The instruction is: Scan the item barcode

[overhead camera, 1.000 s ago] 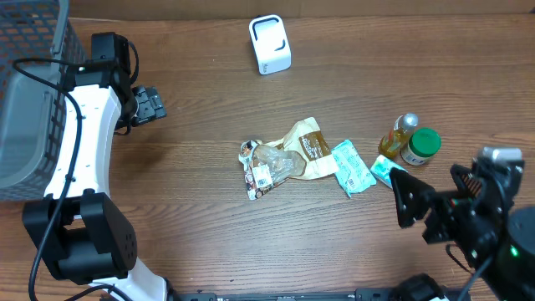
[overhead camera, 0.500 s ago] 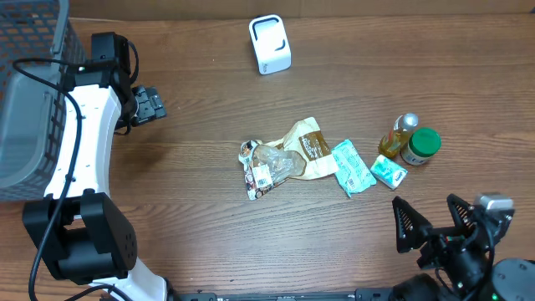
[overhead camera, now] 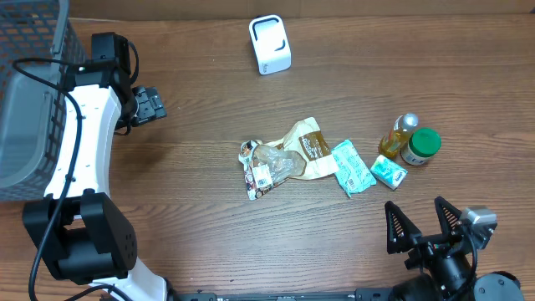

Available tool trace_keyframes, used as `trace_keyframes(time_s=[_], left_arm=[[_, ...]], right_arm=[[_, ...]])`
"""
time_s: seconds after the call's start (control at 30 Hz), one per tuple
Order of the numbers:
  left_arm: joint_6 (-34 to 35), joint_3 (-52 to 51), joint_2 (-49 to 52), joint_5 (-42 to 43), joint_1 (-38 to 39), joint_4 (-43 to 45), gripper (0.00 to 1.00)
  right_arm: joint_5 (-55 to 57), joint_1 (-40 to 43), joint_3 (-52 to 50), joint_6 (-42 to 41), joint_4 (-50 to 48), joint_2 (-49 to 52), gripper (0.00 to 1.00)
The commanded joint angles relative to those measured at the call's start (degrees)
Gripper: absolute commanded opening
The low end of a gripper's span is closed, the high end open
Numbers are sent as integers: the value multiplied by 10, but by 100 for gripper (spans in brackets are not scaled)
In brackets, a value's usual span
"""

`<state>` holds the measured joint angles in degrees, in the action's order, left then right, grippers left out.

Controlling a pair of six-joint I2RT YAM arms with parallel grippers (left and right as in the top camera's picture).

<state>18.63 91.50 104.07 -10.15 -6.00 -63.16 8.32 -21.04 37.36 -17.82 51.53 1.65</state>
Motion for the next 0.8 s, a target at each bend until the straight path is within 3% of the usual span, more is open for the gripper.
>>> trace_keyframes(time_s=[0.0,0.33,0.53,0.77], left_arm=[[-6,9,2,-7,4,0,100],[-6,9,2,-7,4,0,99],[-6,9,2,-8,4,0,100],[-6,9,2,-7,4,1,100]], right_arm=[[-2,2,-12,-2,-9,-15,100],[-7,7,-56,-2,-154,-15,100],[-9,50,-146,-2,-336,-15,100],[-73,79,-283,56,-647,-15,100]])
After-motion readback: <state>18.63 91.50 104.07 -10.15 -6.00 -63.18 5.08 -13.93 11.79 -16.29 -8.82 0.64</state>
